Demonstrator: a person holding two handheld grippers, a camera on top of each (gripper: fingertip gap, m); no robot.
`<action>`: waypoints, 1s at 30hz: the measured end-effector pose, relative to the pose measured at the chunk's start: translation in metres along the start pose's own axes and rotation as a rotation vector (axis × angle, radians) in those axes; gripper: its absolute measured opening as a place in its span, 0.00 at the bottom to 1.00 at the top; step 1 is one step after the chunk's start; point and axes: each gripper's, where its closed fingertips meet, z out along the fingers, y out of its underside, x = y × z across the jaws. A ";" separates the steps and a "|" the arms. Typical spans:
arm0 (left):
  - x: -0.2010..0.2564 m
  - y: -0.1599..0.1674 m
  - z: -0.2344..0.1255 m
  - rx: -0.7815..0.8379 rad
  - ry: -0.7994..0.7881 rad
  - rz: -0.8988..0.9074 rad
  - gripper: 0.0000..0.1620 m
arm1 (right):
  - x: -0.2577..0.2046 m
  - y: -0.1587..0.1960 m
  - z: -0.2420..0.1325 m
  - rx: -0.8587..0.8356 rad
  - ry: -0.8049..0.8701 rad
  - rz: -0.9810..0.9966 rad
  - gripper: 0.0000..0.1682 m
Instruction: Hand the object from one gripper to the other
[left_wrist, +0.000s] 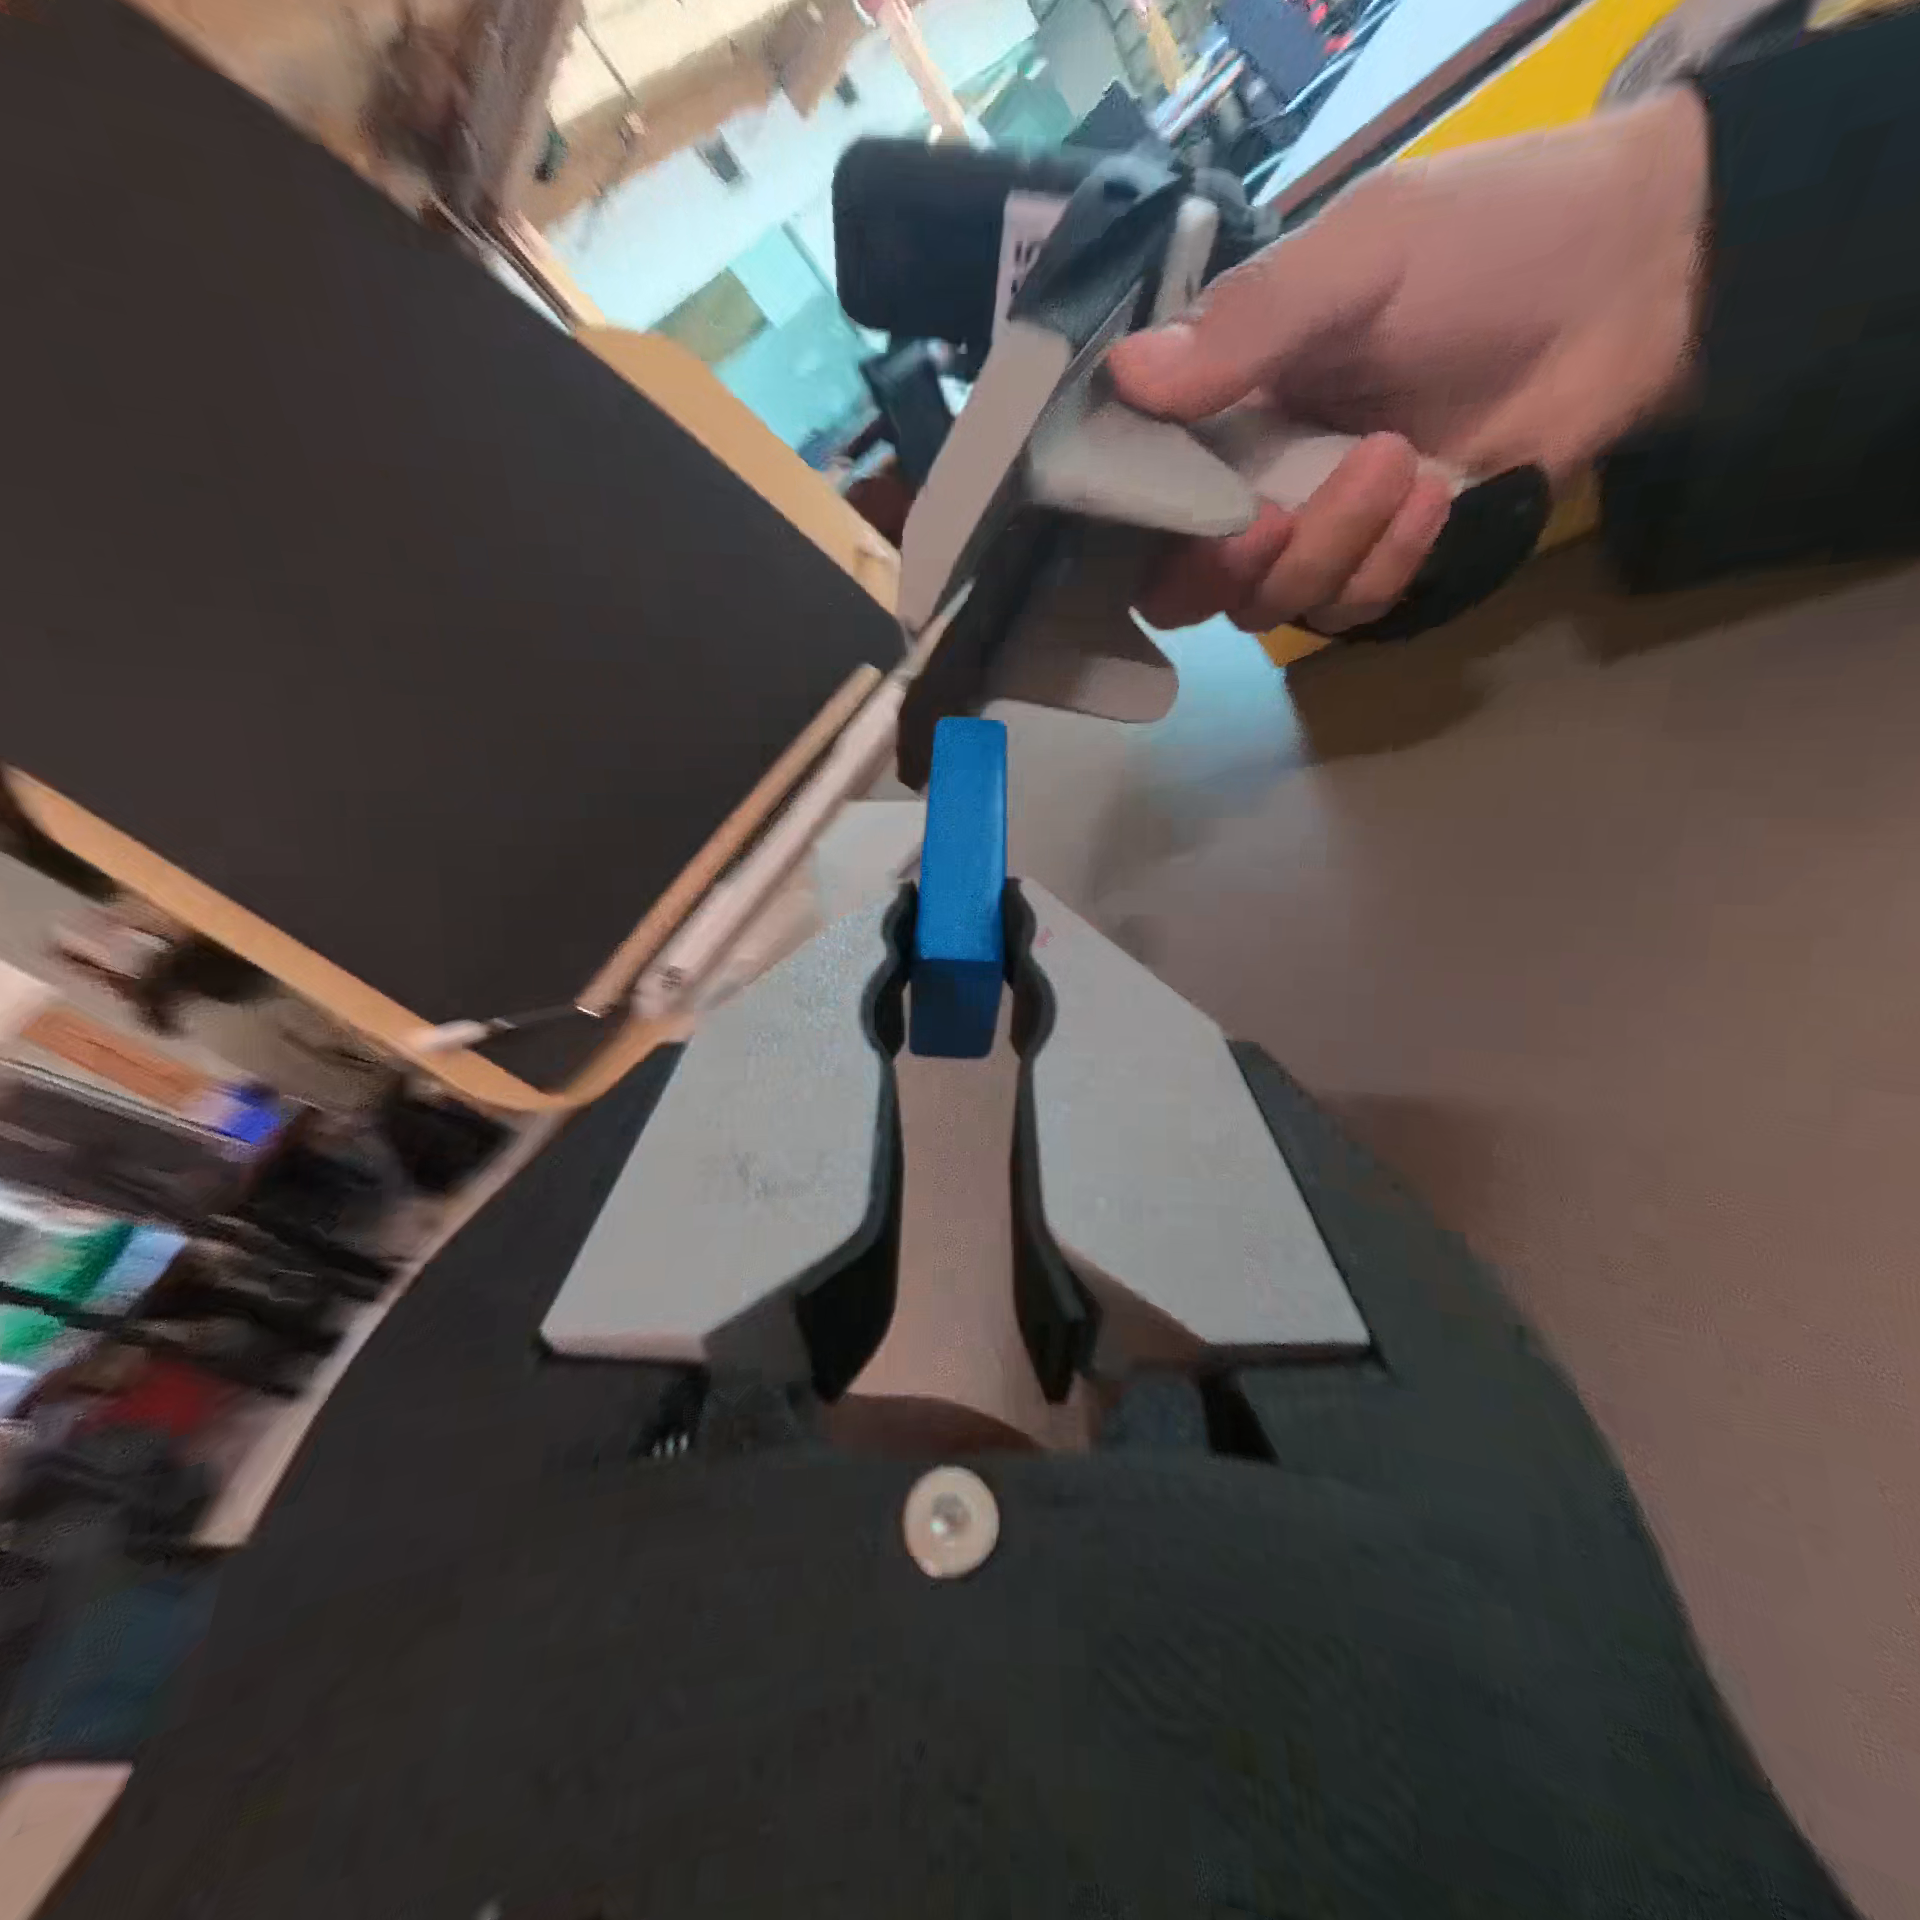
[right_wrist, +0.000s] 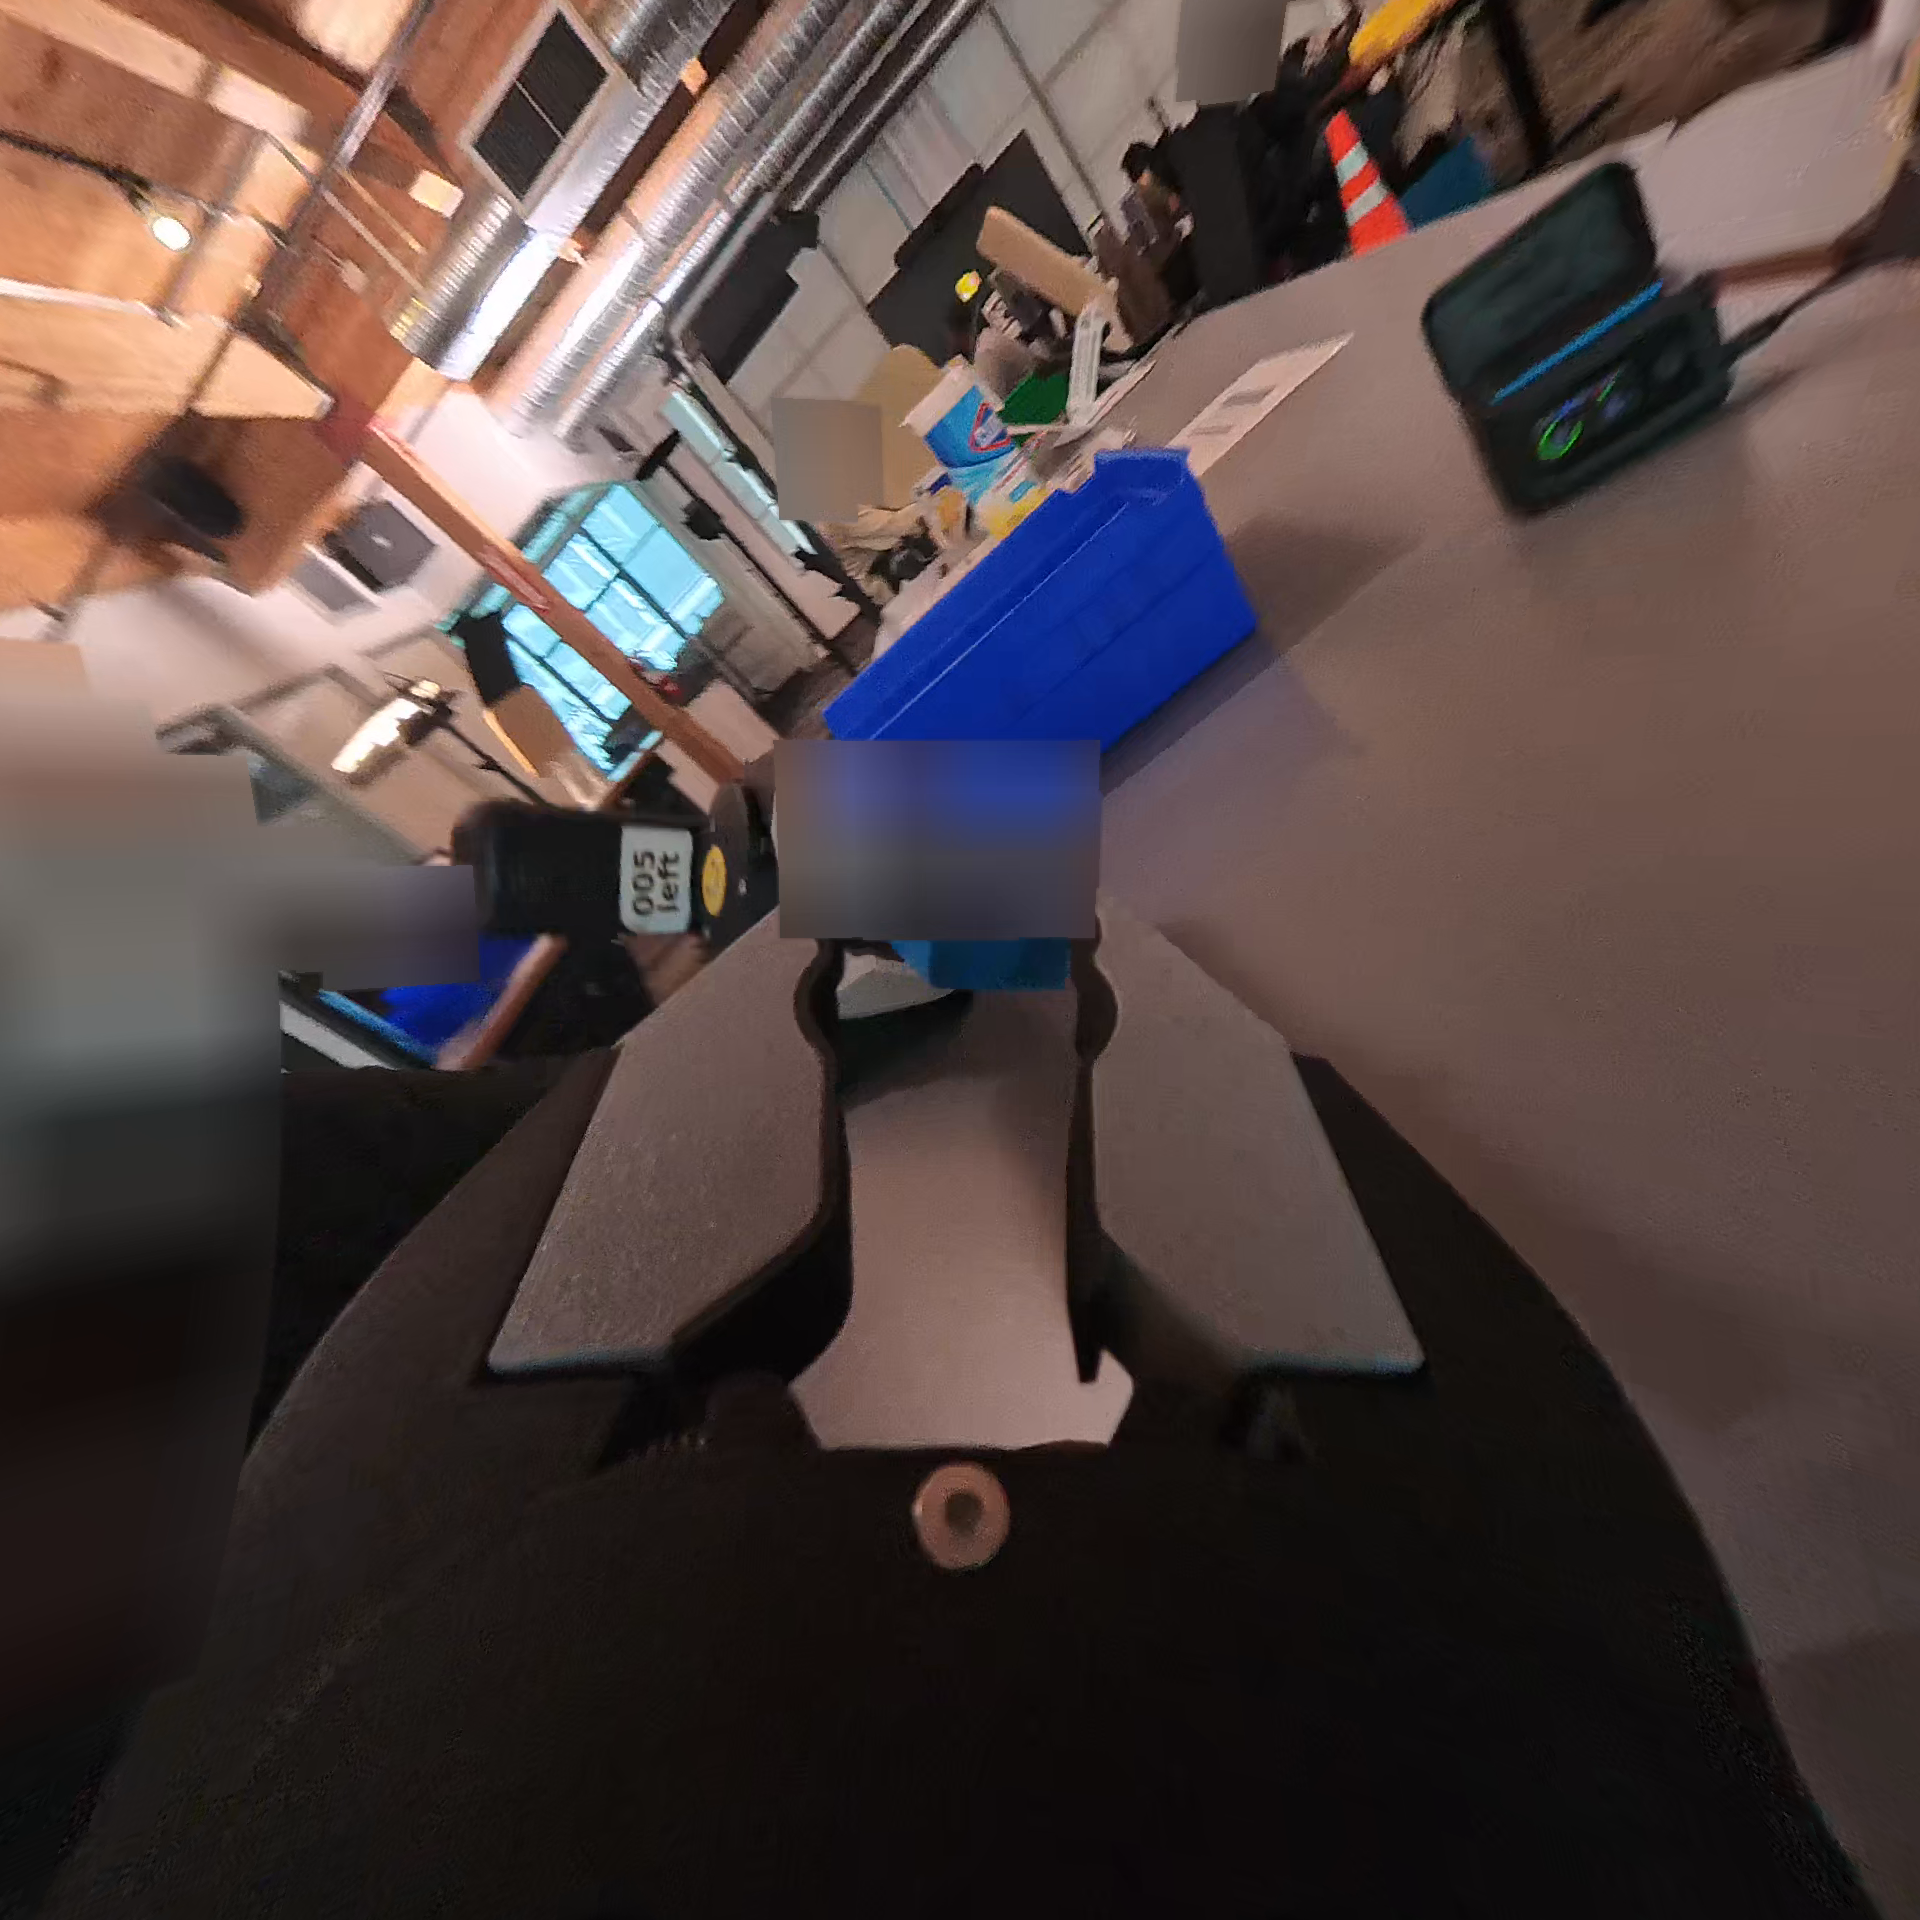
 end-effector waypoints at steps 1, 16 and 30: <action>0.000 0.004 0.001 -0.010 0.044 -0.099 0.09 | -0.002 -0.002 -0.001 0.002 0.016 -0.054 0.25; 0.016 -0.026 -0.017 0.147 0.443 -0.679 0.09 | -0.030 0.033 0.017 -0.195 -0.009 -0.451 0.08; 0.007 0.005 -0.003 -0.020 -0.178 0.553 0.34 | 0.004 0.022 0.002 -0.100 -0.070 0.256 0.07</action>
